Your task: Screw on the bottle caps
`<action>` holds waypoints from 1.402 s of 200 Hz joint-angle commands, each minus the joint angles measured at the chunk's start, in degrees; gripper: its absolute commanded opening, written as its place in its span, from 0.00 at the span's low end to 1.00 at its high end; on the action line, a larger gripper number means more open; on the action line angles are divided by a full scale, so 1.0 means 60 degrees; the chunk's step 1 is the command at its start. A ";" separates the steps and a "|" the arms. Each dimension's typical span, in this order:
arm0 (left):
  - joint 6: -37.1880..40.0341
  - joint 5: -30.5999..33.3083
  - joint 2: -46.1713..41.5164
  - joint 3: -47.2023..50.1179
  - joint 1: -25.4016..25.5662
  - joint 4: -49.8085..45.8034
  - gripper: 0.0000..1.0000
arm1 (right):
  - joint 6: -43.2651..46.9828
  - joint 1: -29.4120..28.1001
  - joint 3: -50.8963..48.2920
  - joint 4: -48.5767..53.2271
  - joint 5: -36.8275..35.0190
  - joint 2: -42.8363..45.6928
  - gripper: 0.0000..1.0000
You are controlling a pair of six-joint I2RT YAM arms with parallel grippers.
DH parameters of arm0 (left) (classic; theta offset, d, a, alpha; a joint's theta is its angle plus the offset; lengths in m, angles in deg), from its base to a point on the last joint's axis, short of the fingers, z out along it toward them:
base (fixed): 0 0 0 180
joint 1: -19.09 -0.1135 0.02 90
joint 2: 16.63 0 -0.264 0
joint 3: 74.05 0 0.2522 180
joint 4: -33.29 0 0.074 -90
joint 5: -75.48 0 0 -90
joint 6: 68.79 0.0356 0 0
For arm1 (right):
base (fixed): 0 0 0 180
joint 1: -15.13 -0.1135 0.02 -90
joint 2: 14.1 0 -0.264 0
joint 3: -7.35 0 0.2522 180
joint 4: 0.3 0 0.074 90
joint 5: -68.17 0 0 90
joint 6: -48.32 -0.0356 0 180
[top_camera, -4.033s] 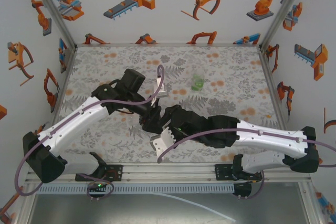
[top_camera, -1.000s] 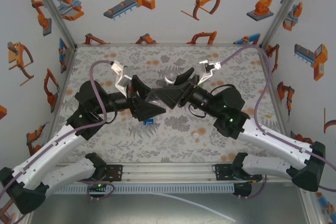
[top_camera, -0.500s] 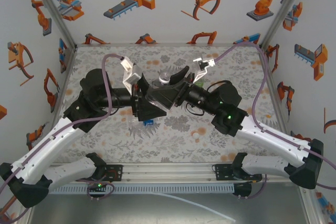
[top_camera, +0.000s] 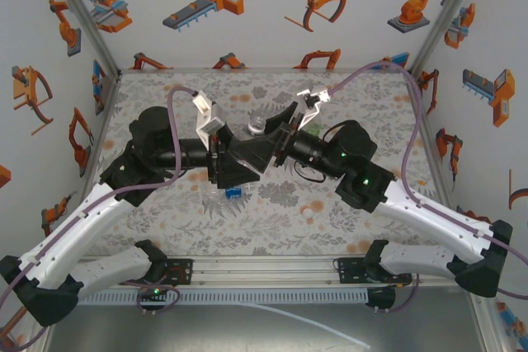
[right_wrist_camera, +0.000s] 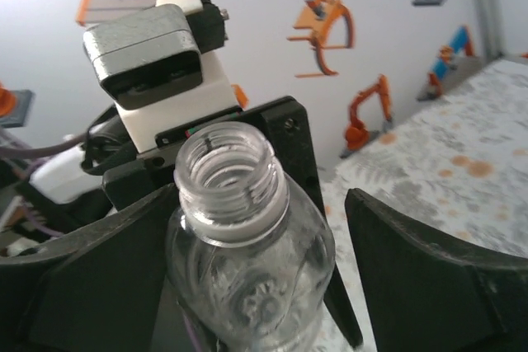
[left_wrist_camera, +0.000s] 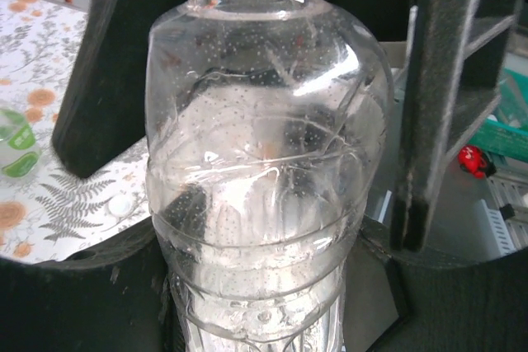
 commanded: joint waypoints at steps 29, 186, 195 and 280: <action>0.0064 0.0177 -0.0410 0.0724 -0.1325 0.0369 0.18 | 0.1753 0.0182 0.0747 0.3298 -0.2188 0.0868 0.76; 0.4244 0.0812 0.1729 0.1478 -0.1865 -0.1281 0.00 | -0.1210 0.1622 -0.1883 0.9340 -0.3297 0.0213 0.62; 0.4209 0.0889 0.1784 0.1453 -0.1766 -0.1321 0.00 | -0.1324 0.1617 -0.2003 0.9404 -0.3062 0.0036 0.61; 0.3982 0.1825 0.1932 0.1548 -0.1516 -0.1137 0.00 | -0.2140 0.1611 -0.3224 0.8287 -0.2899 -0.0965 0.47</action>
